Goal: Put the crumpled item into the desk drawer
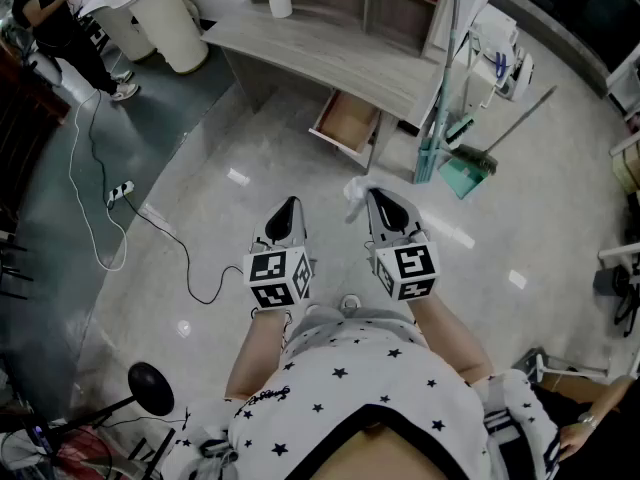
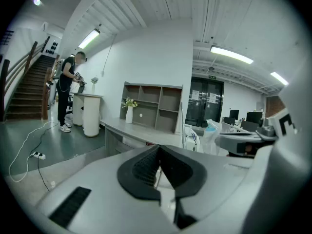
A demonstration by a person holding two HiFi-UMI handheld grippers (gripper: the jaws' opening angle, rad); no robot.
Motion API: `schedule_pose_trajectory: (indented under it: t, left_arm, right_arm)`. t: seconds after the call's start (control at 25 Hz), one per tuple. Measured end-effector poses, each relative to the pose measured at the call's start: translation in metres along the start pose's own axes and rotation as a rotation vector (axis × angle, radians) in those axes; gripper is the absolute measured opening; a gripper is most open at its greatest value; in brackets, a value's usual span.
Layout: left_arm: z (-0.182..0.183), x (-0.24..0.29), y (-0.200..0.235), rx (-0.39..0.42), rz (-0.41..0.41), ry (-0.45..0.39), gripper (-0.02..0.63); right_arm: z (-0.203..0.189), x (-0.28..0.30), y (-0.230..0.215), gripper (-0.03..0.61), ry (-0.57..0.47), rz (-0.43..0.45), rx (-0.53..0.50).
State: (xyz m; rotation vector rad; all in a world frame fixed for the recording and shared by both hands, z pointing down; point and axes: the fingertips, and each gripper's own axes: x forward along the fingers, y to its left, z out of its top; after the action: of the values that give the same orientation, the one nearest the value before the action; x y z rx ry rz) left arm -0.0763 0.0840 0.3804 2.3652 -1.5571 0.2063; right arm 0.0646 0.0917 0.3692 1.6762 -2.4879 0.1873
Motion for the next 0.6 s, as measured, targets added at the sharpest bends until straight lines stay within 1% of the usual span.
schedule_pose_trajectory:
  t: [0.12, 0.28, 0.6]
  left_arm:
    - [-0.010, -0.027, -0.005, -0.021, 0.011, -0.013, 0.011]
    - [-0.022, -0.056, -0.009, -0.022, 0.008, -0.006, 0.011]
    - [-0.034, -0.086, -0.009, -0.043, 0.021, -0.009, 0.011]
  right_arm:
    - [-0.001, -0.023, 0.015, -0.006, -0.010, 0.015, -0.006]
    - [-0.001, -0.046, 0.034, -0.006, -0.022, 0.019, -0.001]
    - [-0.008, -0.064, 0.052, -0.006, -0.014, 0.031, 0.014]
